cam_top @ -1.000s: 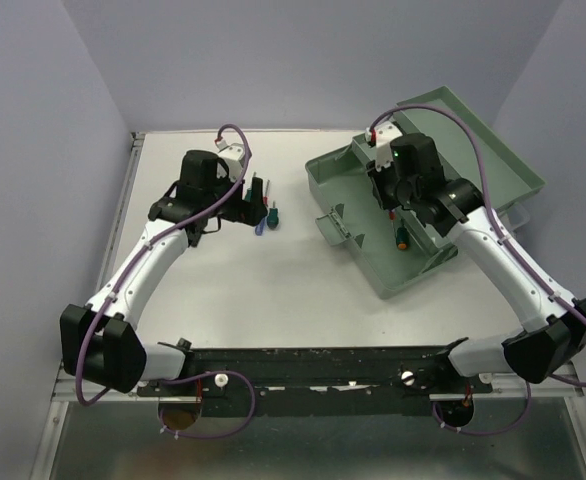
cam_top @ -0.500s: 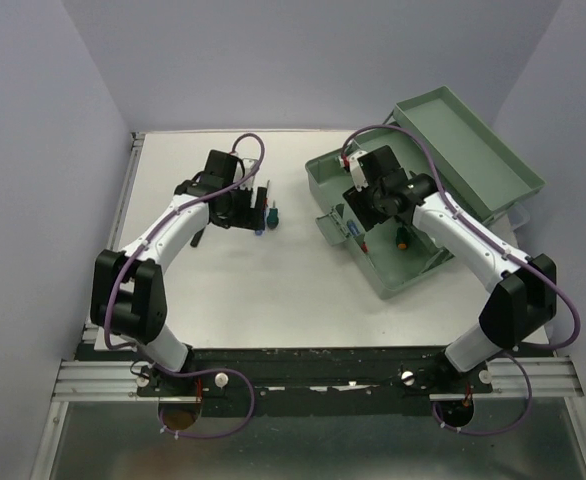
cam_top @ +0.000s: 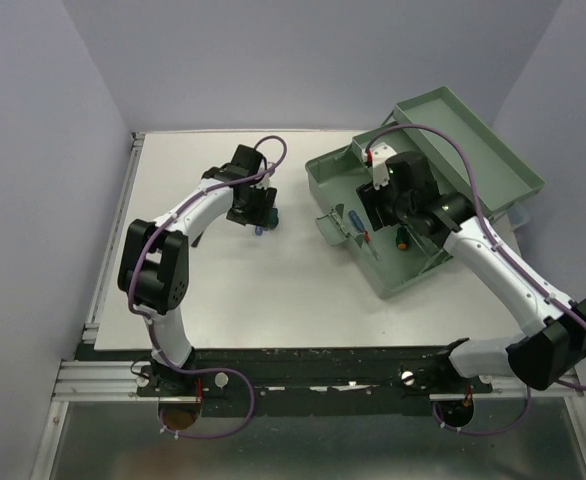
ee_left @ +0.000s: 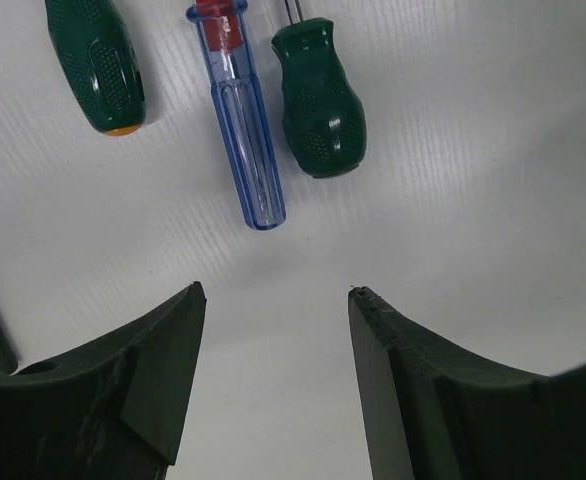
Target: Pack the tool kit
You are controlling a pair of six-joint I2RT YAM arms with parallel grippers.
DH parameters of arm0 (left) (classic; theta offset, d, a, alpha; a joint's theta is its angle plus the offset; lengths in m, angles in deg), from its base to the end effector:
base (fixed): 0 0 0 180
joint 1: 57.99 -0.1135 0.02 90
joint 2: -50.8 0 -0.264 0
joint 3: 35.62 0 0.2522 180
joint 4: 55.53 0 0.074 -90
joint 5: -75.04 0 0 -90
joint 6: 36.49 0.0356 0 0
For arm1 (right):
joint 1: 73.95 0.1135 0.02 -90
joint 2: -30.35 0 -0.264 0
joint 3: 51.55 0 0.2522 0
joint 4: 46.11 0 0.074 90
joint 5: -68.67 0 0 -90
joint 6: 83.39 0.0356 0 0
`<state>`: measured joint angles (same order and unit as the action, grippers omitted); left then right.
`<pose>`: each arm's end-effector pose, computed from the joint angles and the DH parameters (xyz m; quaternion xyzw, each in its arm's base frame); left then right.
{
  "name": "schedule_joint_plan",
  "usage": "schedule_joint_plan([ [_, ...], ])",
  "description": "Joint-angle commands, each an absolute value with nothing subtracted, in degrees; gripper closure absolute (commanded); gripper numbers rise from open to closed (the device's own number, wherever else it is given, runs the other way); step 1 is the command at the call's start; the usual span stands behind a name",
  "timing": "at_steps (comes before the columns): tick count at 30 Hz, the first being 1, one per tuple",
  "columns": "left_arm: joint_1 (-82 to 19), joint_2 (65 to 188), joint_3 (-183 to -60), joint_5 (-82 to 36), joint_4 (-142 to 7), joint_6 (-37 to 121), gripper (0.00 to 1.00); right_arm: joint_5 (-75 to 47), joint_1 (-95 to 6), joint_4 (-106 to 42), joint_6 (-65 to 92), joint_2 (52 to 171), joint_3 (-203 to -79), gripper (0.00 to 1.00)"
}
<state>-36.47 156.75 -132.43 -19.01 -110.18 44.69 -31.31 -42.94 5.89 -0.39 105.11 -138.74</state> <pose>0.3618 -0.1454 0.2290 0.1156 0.9665 -0.0925 0.2097 0.2440 0.1395 0.3530 -0.2585 0.8642 0.0113 0.4315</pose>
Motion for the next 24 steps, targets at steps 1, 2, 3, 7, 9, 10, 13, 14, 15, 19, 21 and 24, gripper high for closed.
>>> schedule_joint_plan([
  [1,-35.9,161.4,-135.5,-13.4,-113.4,45.6,0.31,-27.0,-43.0,1.4,2.1,99.5,-135.7,0.31],
  [2,-35.8,162.0,-135.8,-14.2,-113.2,45.3,0.31,-26.5,-43.0,0.7,2.2,98.0,-134.8,0.31],
  [3,-35.8,162.8,-136.9,-14.9,-113.5,45.3,0.31,-26.2,-43.0,-0.1,2.4,96.6,-134.1,0.31],
  [7,-35.1,166.9,-140.9,-14.5,-115.3,45.6,0.34,-25.6,-43.0,-0.6,2.8,93.5,-132.7,0.31],
  [9,-35.1,168.7,-141.9,-13.6,-115.9,45.8,0.39,-25.5,-43.0,-0.8,2.7,92.2,-132.1,0.31],
  [10,-35.1,169.4,-142.0,-13.3,-115.9,45.9,0.39,-25.3,-43.0,-1.1,2.7,91.4,-131.7,0.31],
  [13,-35.1,171.0,-142.8,-12.9,-115.8,45.9,0.39,-24.8,-43.0,-1.9,2.7,90.1,-130.4,0.31],
  [14,-35.1,171.6,-143.2,-12.9,-115.8,46.0,0.39,-24.7,-43.0,-2.0,2.9,90.0,-130.2,0.31],
  [15,-35.1,172.5,-143.8,-12.9,-116.1,46.0,0.39,-24.4,-43.0,-2.0,3.0,89.9,-130.1,0.31],
  [19,-35.3,174.3,-144.8,-14.0,-116.3,46.5,0.52,-23.7,-43.0,-2.4,3.7,90.0,-129.8,0.31],
  [21,-35.3,173.9,-144.4,-14.1,-115.8,46.6,0.71,-23.5,-43.0,-3.1,4.1,90.1,-129.6,0.31],
  [24,-35.5,171.4,-143.6,-13.6,-115.1,46.4,0.93,-22.6,-43.0,-3.1,4.8,90.9,-129.6,0.32],
])
